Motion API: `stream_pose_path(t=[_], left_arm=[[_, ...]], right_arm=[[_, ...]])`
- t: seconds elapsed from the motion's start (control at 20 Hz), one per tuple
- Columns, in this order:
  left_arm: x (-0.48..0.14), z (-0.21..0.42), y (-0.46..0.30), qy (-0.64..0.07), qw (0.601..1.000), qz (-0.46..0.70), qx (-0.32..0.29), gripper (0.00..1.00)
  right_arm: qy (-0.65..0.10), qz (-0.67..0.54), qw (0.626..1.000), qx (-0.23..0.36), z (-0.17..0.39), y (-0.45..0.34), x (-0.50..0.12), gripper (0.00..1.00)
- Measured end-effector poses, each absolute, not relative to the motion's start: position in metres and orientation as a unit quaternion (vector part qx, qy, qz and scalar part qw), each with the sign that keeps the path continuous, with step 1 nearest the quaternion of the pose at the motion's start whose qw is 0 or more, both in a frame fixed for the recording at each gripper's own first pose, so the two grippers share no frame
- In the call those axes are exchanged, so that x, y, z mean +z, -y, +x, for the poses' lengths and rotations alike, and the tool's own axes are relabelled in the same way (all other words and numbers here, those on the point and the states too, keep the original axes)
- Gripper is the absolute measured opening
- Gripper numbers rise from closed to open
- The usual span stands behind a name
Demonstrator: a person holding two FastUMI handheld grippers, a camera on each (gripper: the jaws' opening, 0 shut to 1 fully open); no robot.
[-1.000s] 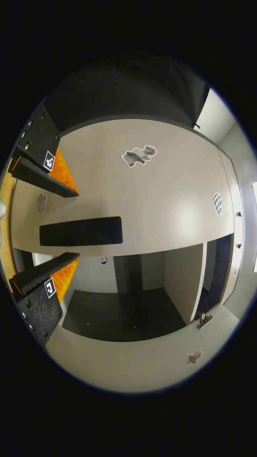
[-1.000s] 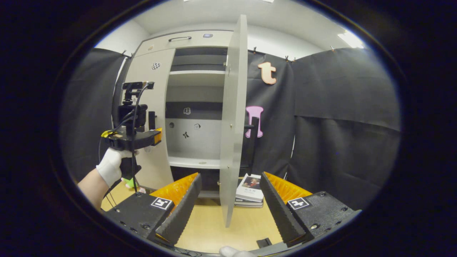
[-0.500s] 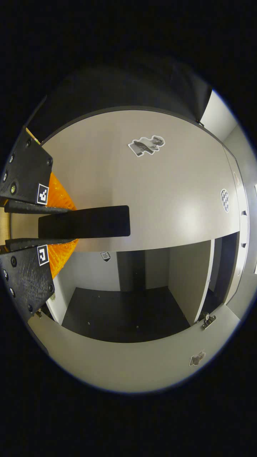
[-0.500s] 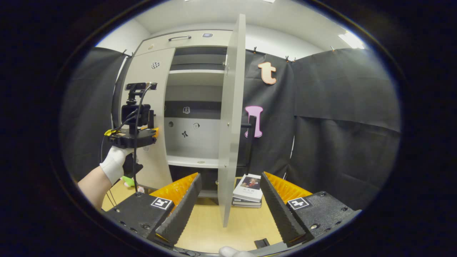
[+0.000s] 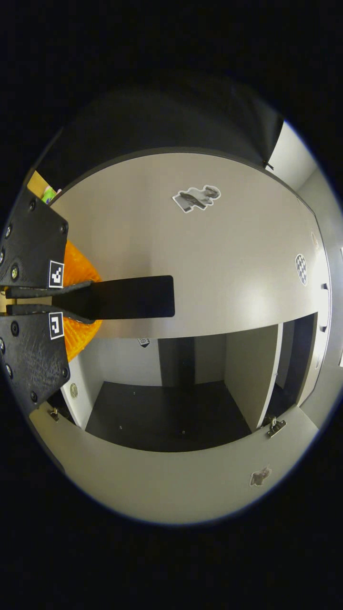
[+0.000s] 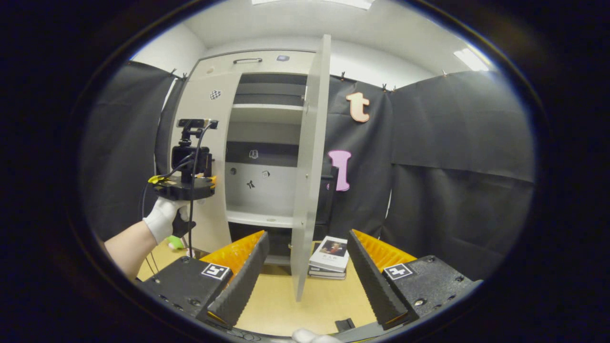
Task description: Open the right door of the double-door shoe cabinet with the right hand, and open the left door with the left hand.
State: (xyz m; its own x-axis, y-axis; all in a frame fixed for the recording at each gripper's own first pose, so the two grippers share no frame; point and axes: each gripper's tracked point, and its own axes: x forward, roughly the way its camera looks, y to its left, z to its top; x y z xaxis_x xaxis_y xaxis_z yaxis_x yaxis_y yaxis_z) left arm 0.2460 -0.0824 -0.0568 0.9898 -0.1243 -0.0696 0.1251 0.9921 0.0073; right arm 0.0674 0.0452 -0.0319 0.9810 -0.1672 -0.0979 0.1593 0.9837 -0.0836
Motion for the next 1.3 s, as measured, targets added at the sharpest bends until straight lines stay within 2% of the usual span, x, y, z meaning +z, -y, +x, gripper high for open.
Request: stream_pose_path(t=[0.55,0.95,1.3], left_arm=[[-0.053,0.204,0.061,-0.029,0.997,0.003,-0.073,0.04],[-0.052,0.168,0.029,-0.031,0.998,-0.009,-0.055,0.04],[-0.054,0.144,-0.017,-0.03,0.999,0.0,-0.011,0.02]], right_arm=[[-0.05,-0.028,0.998,-0.041,0.065,-0.067,-0.036,1.0],[-0.057,-0.028,0.998,0.011,0.065,-0.09,-0.04,1.0],[-0.062,-0.022,0.997,0.051,0.068,-0.11,-0.042,1.0]])
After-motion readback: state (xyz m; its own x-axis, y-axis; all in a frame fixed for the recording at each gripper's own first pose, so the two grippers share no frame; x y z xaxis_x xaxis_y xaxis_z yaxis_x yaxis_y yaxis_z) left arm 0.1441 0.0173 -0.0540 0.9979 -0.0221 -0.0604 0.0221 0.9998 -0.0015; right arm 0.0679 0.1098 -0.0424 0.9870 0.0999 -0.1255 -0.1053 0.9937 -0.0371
